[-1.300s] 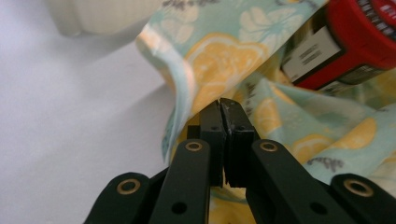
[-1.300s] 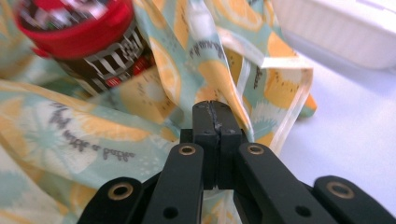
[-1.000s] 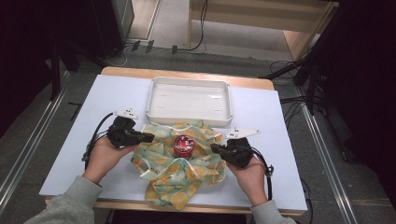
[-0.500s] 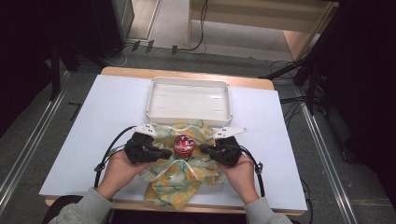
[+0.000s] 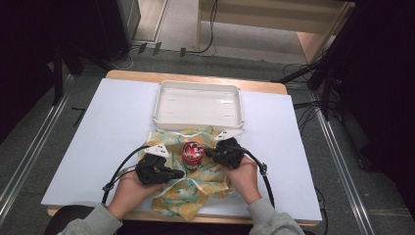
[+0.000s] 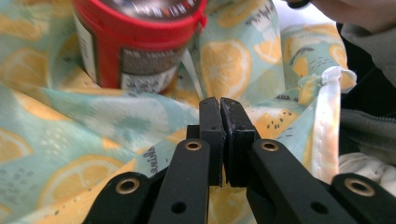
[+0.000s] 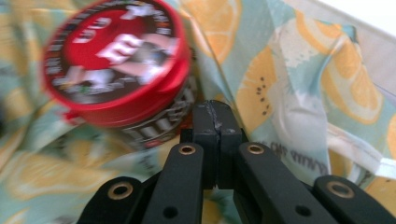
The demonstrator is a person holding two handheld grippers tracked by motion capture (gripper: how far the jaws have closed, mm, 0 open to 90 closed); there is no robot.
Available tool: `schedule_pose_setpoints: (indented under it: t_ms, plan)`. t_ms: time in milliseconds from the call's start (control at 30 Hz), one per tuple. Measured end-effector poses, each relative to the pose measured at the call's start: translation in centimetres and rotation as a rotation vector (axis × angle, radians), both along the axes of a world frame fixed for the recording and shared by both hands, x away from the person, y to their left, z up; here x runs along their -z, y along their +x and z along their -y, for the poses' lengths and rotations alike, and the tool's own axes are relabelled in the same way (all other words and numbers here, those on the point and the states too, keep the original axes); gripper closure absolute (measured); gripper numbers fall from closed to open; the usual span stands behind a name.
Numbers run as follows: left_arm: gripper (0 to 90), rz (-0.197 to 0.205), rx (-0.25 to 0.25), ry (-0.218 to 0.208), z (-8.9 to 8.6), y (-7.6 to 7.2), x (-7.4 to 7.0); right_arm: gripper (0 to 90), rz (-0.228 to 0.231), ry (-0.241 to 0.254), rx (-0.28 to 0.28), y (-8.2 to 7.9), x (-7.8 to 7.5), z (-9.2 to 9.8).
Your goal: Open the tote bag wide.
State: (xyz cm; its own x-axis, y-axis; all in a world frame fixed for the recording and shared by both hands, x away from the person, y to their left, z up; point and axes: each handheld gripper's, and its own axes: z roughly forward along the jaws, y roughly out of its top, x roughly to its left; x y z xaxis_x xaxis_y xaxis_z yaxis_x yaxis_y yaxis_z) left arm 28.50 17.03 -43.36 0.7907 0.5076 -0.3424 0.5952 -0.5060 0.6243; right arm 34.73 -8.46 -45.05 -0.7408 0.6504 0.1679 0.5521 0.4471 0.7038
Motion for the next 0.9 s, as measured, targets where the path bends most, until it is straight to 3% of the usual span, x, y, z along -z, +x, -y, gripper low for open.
schedule_pose_setpoints:
  t_ms: [167, 533, 767, 900]
  plan:
    - [88.9, -0.018, 0.009, 0.013, 0.1, -0.2, 1.0, 90.0, -0.006, 0.004, 0.043, 1.6, 0.8, 0.3]
    - [88.8, -0.005, 0.030, 0.034, 0.0, -0.4, 1.9, 90.0, 0.005, 0.013, 0.091, 4.0, 1.7, 0.5]
    - [88.3, -0.014, 0.029, 0.039, -0.2, -0.3, 2.0, 90.0, 0.028, 0.019, 0.094, 5.1, 1.1, 0.0]
    - [88.0, -0.023, 0.032, 0.041, -0.3, -0.3, 2.1, 90.0, 0.019, 0.005, 0.094, 6.0, 0.9, -0.2]
